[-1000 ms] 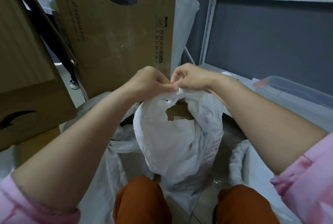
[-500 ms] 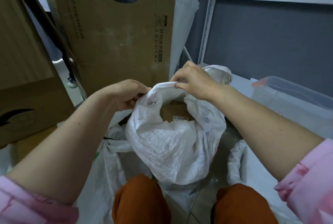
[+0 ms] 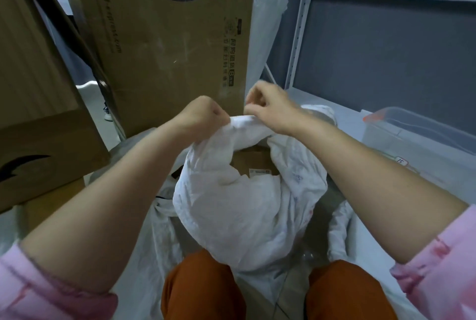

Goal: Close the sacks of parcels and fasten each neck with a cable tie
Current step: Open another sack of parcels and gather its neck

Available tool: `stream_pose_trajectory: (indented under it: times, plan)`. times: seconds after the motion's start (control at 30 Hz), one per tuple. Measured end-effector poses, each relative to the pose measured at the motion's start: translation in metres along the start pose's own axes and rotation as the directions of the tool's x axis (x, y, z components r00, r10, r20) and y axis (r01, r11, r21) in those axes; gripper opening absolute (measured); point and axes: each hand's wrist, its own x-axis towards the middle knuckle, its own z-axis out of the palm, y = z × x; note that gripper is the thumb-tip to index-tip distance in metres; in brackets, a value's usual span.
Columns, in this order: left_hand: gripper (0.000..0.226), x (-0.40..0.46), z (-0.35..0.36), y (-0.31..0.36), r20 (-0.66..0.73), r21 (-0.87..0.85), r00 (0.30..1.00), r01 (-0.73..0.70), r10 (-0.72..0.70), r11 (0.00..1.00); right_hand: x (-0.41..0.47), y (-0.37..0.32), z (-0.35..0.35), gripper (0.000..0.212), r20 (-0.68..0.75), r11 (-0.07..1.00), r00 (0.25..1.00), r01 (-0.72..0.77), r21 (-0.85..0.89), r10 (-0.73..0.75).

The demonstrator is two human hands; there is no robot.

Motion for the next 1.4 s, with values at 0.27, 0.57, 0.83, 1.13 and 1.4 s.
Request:
stream_pose_trajectory:
  times: [0.27, 0.57, 0.83, 1.13, 1.4]
  plan:
    - [0.023, 0.006, -0.004, -0.029, 0.241, -0.368, 0.953, 0.264, -0.183, 0.892, -0.005, 0.024, 0.008, 0.017, -0.007, 0.882, 0.978, 0.185, -0.434, -0.209]
    - [0.018, -0.014, -0.005, 0.012, 0.013, 0.035, 0.975, -0.222, 0.222, 0.974, 0.003, -0.009, 0.003, 0.009, 0.208, 0.998, 0.976, 0.064, -0.004, -0.062]
    - [0.018, 0.006, 0.007, 0.007, -0.038, 0.047, 0.996, -0.083, 0.085, 0.995, -0.010, 0.008, -0.016, 0.029, -0.060, 1.000, 0.998, 0.007, -0.022, -0.009]
    - [0.030, 0.015, 0.004, -0.005, -0.018, -0.076, 0.997, 0.068, -0.069, 0.995, -0.017, 0.028, -0.011, 0.019, -0.068, 0.972, 0.997, 0.017, -0.236, -0.035]
    - [0.027, -0.009, 0.021, 0.022, 0.047, 0.205, 0.932, -0.360, 0.358, 0.910, -0.005, 0.027, -0.028, 0.012, 0.391, 0.788, 0.868, -0.461, 0.408, 0.306]
